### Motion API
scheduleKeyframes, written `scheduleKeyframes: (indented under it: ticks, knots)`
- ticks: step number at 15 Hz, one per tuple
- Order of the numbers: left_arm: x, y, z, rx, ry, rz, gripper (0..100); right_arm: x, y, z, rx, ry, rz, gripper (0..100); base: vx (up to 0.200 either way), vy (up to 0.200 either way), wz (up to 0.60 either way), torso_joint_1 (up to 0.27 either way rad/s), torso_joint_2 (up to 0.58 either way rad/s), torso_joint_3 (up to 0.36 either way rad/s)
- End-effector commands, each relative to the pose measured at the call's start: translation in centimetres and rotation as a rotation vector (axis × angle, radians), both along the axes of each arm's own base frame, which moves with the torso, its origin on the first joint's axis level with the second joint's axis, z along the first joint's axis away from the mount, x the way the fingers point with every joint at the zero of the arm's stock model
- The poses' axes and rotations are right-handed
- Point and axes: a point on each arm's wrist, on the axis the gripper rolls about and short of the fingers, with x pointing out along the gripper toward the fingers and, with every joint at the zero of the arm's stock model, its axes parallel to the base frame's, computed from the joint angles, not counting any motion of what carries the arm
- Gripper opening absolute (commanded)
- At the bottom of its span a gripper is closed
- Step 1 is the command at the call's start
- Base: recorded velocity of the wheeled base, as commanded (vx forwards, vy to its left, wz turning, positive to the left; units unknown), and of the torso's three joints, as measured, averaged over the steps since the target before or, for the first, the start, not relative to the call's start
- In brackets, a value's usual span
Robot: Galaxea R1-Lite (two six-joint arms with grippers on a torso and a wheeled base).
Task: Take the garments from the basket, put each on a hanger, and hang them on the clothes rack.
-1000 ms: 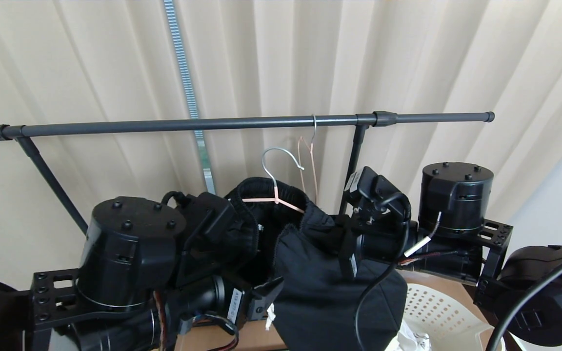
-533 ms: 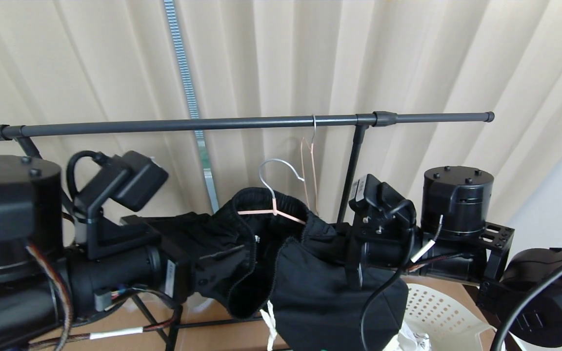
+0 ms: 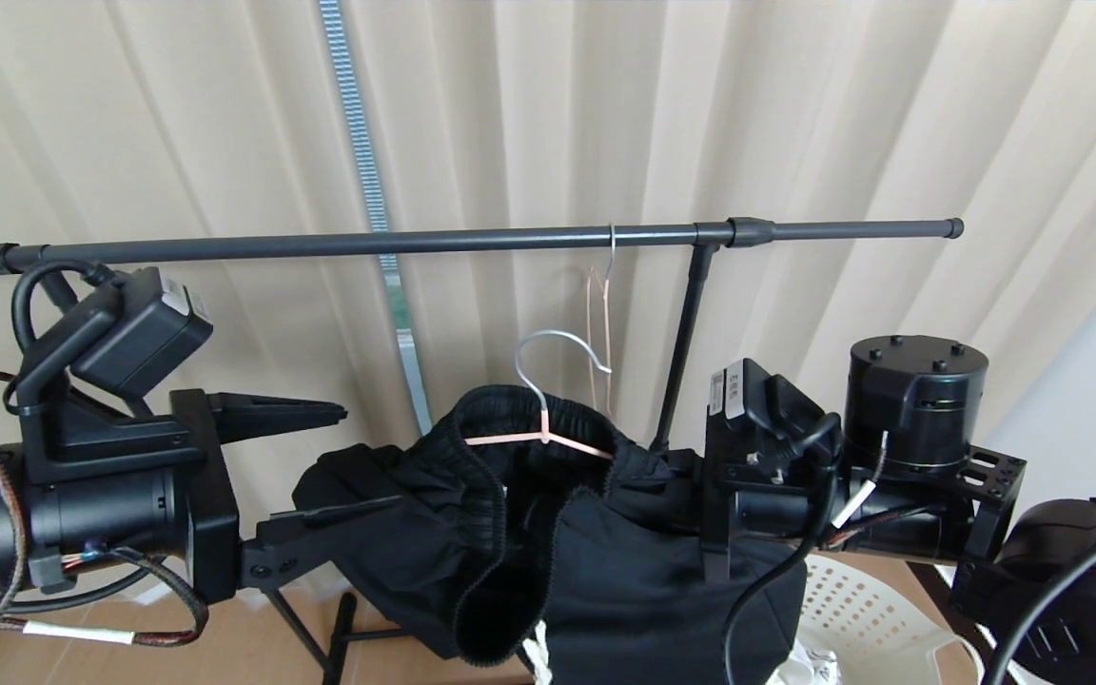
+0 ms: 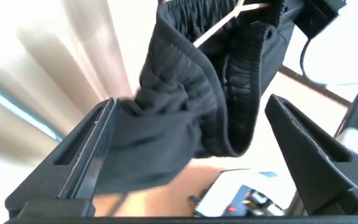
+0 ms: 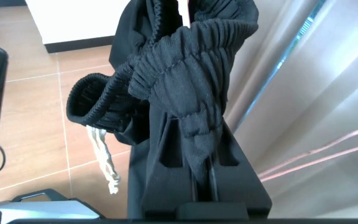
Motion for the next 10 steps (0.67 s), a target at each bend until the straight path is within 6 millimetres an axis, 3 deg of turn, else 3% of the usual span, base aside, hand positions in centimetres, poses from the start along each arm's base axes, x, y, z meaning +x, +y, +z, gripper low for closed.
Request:
scheduleKeyframes:
  ticks: [1, 6, 10]
  knots:
    - [2.0, -0.5, 0.4, 0.045, -0.011, -0.019, 100, -0.3, -0.2, 0.2, -0.002, -0.014, 0.004, 0, 0.000, 0.000, 0.00, 0.000, 0.00, 0.000]
    - [3.7, -1.3, -0.3, 0.194, -0.014, -0.128, 100, -0.6, -0.4, 0.4, -0.005, -0.040, 0.009, 0, 0.000, 0.000, 0.00, 0.000, 0.00, 0.000]
    - [5.2, -3.0, -2.3, 0.237, 0.029, -0.200, 100, -0.9, -0.5, 0.6, 0.000, -0.042, 0.022, 0, 0.000, 0.000, 0.00, 0.000, 0.00, 0.000]
